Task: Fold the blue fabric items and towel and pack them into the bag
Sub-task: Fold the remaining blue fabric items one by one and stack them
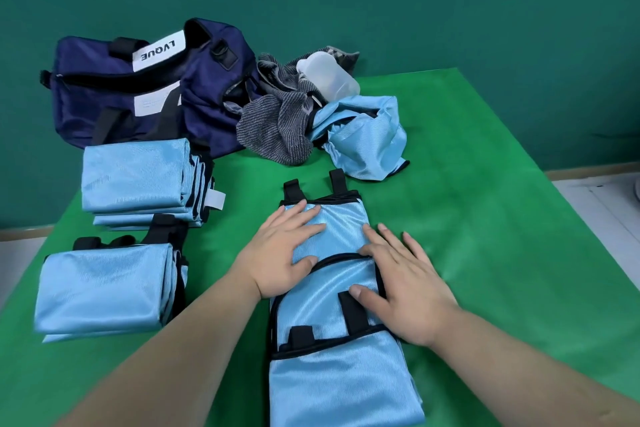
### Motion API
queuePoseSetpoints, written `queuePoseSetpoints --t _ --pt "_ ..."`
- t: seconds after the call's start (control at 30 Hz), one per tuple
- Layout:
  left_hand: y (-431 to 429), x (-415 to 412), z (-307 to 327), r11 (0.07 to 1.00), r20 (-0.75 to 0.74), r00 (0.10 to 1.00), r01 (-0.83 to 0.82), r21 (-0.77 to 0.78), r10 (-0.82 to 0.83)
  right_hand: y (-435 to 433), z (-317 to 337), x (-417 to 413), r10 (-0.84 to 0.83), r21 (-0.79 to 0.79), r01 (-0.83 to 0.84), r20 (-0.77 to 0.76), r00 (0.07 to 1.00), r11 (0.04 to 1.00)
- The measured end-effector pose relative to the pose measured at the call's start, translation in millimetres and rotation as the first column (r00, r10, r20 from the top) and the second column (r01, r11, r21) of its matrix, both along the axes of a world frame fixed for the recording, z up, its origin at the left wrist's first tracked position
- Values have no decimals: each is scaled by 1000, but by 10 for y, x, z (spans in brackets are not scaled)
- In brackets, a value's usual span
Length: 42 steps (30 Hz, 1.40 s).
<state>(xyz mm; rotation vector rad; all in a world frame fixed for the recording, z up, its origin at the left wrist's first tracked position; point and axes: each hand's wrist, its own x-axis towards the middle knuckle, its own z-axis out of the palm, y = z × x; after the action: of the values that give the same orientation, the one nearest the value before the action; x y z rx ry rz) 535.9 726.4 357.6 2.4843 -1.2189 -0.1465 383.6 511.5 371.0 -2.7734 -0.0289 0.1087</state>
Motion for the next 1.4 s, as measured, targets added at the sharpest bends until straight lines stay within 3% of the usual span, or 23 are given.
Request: queuePoseSetpoints --t 0.17,0.37,0.77,0.9,0.97,1.1,1.23,1.3,1.4 --pt "-8 -1 -17 1000 33 999 -1 13 1 -96 121 231 82 118 -83 14 997 990" --pt "7 -18 -32 1000 37 999 2 -28 -1 -243 71 721 168 -23 -169 -19 986 985" --pt "12 73 -67 993 -72 997 -30 -113 22 -294 -40 766 148 -1 -148 4 989 989" --pt "76 1 -27 965 -175 983 -103 -241 61 -303 -7 632 52 188 -57 35 998 981" --pt "145 -100 -2 918 -318 942 -215 -334 105 -293 0 420 -50 314 37 36 998 949" --pt "370 -570 89 845 -521 842 -375 -382 139 -214 -39 -220 -115 379 96 26 993 920" --pt "690 -1266 147 810 -575 797 -456 -369 187 -23 35 -773 -242 609 135 97 965 781" --pt "807 -1556 129 819 -540 811 -458 -345 226 60 47 -956 -268 532 154 144 953 833" --pt "885 -1841 107 843 -425 855 -445 -303 298 179 56 -1078 -180 299 140 109 978 944"
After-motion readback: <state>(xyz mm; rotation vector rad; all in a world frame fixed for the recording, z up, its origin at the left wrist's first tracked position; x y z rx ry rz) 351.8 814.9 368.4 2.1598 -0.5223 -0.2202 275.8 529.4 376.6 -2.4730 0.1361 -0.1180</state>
